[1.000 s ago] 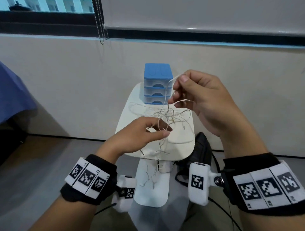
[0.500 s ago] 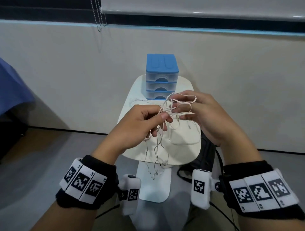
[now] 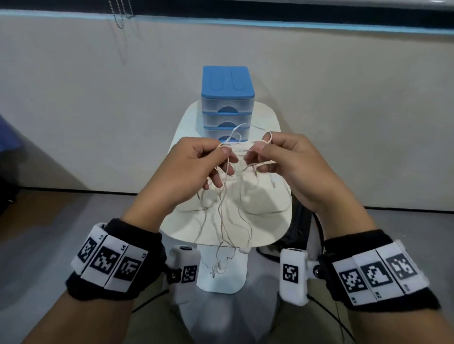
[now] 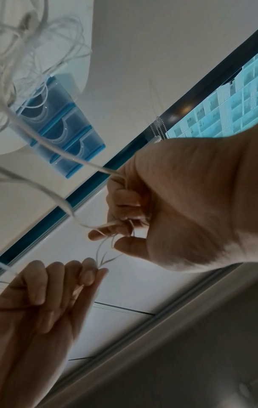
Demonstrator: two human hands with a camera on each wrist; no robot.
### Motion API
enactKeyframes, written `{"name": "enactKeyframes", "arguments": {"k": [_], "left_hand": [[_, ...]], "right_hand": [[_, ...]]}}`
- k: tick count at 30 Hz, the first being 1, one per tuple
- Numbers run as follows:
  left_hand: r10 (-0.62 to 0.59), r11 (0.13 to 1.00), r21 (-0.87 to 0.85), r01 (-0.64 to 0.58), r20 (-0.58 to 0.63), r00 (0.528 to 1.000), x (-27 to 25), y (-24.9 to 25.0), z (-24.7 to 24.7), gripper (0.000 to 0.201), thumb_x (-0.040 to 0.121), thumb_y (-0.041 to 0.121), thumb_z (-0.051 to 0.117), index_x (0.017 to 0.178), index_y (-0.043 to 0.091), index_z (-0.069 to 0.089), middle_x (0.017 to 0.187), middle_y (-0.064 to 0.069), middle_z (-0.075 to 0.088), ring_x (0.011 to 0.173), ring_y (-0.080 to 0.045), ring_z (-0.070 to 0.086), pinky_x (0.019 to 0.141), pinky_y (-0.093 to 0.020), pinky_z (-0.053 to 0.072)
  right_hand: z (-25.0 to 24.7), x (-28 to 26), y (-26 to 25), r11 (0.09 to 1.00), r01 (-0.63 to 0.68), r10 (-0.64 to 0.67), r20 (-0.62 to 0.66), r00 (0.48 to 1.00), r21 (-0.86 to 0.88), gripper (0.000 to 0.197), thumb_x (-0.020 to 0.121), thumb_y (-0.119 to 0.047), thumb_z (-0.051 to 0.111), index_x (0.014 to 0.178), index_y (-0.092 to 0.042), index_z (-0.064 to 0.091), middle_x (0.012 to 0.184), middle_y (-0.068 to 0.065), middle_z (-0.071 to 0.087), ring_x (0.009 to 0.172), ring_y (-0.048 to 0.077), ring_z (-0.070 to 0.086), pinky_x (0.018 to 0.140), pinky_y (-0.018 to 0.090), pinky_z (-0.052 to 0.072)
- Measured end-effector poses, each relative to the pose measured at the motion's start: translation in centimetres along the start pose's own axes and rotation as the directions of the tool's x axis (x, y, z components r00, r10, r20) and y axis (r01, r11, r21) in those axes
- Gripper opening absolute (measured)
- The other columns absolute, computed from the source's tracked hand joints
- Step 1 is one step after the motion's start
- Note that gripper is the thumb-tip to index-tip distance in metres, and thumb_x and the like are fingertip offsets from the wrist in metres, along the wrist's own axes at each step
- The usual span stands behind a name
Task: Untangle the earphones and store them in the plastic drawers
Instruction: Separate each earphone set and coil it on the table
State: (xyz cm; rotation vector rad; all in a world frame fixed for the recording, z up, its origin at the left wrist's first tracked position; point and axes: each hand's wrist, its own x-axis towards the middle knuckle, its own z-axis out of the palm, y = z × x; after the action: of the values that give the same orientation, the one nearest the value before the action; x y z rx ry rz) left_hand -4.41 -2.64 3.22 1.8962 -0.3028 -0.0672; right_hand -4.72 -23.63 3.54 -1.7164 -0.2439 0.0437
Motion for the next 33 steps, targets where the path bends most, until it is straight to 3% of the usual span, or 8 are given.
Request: {"name": "enactKeyframes", "arguments": {"k": [4, 7, 10, 16, 19, 25, 29, 33], "left_hand": [[0.041, 0.997, -0.066, -0.042, -0.014, 0.999, 1.0, 0.9, -0.5, 0.029, 0.106, 0.024, 0.055, 0.098, 0.013, 0.080, 0.081, -0.013, 0.068, 0.056, -0.017, 0.050, 0.050, -0.024, 0.038], [0.066, 0.992, -0.105, -0.071, -0.046, 0.997, 1.2, 1.3, -0.6, 0.027, 0.104, 0.024, 0.058, 0.095, 0.016, 0.083, 0.067, -0.003, 0.050, 0.056, -0.016, 0.034, 0.050, -0.024, 0.027], [0.099, 0.989, -0.110, -0.102, -0.033, 0.995, 1.0, 1.9, -0.3, 0.026, 0.103, 0.027, 0.060, 0.095, 0.015, 0.082, 0.059, 0.008, 0.037, 0.056, -0.011, 0.030, 0.049, -0.020, 0.025], [0.128, 0.985, -0.105, -0.137, -0.096, 0.987, 0.2, 2.0, -1.5, 0.020, 0.102, 0.032, 0.062, 0.098, 0.021, 0.078, 0.060, 0.000, 0.026, 0.057, -0.019, 0.018, 0.049, -0.027, 0.018], [0.147, 0.988, -0.035, -0.151, -0.101, 0.984, -0.9, 1.7, -2.4, 0.019, 0.102, 0.023, 0.062, 0.094, 0.016, 0.078, 0.050, 0.013, 0.035, 0.052, -0.012, 0.023, 0.047, -0.020, 0.022], [0.112, 0.991, -0.067, -0.114, -0.041, 0.993, -3.1, 1.4, -2.1, 0.024, 0.104, 0.023, 0.059, 0.091, 0.017, 0.079, 0.054, 0.007, 0.029, 0.052, -0.013, 0.021, 0.046, -0.018, 0.022], [0.105, 0.993, -0.045, -0.106, -0.033, 0.994, -4.5, 2.1, -2.3, 0.028, 0.105, 0.026, 0.056, 0.092, 0.019, 0.079, 0.057, 0.000, 0.024, 0.053, -0.015, 0.020, 0.046, -0.020, 0.021], [0.106, 0.994, -0.001, -0.106, 0.033, 0.994, -5.5, 3.3, -1.4, 0.031, 0.107, 0.028, 0.053, 0.094, 0.020, 0.081, 0.058, 0.004, 0.027, 0.055, -0.013, 0.023, 0.048, -0.019, 0.023]], "right_hand": [[-1.3, 0.2, -1.6, 0.990, 0.041, -0.037, -0.031, 0.999, 0.136, 0.034, 0.100, -0.019, 0.062, 0.072, -0.006, 0.050, 0.056, 0.002, 0.051, 0.078, 0.024, 0.070, 0.080, 0.032, 0.049], [-1.5, 0.1, -2.9, 0.996, 0.045, -0.046, 0.009, 0.999, 0.071, 0.042, 0.103, -0.019, 0.058, 0.068, -0.007, 0.040, 0.056, -0.003, 0.034, 0.053, 0.020, 0.052, 0.062, 0.026, 0.046], [-1.4, -0.1, -3.9, 0.998, 0.057, -0.055, 0.065, 0.996, -0.031, 0.036, 0.104, -0.022, 0.059, 0.070, -0.013, 0.056, 0.055, -0.004, 0.036, 0.046, 0.016, 0.031, 0.053, 0.029, 0.032], [-3.0, -0.9, -4.3, 0.994, 0.102, -0.101, 0.014, 0.995, -0.030, 0.027, 0.103, -0.018, 0.060, 0.078, -0.008, 0.063, 0.056, 0.008, 0.028, 0.052, 0.016, 0.018, 0.052, 0.029, 0.015], [-4.3, -2.1, -2.9, 0.996, 0.085, -0.083, -0.092, 0.992, 0.018, 0.024, 0.097, -0.020, 0.066, 0.074, -0.012, 0.067, 0.067, 0.026, 0.032, 0.054, 0.018, 0.018, 0.054, 0.033, 0.013], [-3.8, -3.9, 0.5, 0.999, -0.035, 0.030, -0.170, 0.985, -0.025, 0.023, 0.099, -0.010, 0.061, 0.078, -0.003, 0.069, 0.058, 0.007, 0.042, 0.055, 0.020, 0.043, 0.061, 0.032, 0.038], [-3.7, -5.1, 1.7, 0.997, -0.058, 0.039, -0.318, 0.947, -0.050, 0.020, 0.098, -0.006, 0.062, 0.082, 0.000, 0.070, 0.058, 0.005, 0.058, 0.060, 0.020, 0.054, 0.072, 0.039, 0.039], [-2.2, -6.6, 0.7, 0.989, -0.106, 0.097, -0.090, 0.991, -0.102, 0.016, 0.096, -0.018, 0.067, 0.092, -0.005, 0.076, 0.071, 0.011, 0.071, 0.074, 0.020, 0.057, 0.074, 0.033, 0.040]]}}
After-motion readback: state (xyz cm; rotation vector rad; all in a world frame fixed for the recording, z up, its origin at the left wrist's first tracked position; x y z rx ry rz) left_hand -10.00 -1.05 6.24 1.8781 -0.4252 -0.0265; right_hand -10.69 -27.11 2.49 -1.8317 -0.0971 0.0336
